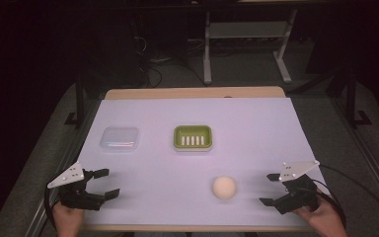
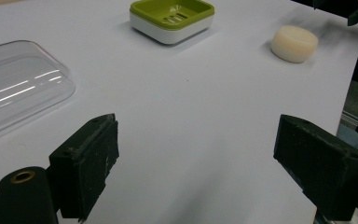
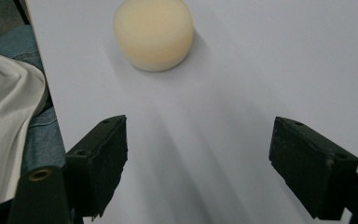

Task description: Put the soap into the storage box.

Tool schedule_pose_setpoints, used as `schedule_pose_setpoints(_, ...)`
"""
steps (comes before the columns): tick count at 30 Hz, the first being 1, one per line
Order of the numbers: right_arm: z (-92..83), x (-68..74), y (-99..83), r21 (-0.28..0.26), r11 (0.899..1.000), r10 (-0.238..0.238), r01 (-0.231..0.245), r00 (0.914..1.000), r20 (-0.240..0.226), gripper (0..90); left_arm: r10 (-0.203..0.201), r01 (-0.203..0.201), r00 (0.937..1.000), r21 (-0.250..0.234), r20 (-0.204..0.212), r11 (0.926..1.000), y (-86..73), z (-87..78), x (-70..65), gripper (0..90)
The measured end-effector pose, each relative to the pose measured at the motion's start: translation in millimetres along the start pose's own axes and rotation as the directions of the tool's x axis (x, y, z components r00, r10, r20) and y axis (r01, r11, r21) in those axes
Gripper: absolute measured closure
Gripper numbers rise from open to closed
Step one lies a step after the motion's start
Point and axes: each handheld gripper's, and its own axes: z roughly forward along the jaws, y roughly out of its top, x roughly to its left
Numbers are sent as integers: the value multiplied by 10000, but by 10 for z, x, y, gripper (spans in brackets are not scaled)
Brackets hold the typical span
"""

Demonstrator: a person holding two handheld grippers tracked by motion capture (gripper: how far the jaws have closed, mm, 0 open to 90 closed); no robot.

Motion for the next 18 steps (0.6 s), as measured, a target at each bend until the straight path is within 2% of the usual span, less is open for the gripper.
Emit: schedule_pose_setpoints(18, 166, 105, 218, 268, 9985, -459, 472, 9979, -459, 182, -27, 21, 9995, -165, -316, 9999, 0, -27, -2, 132)
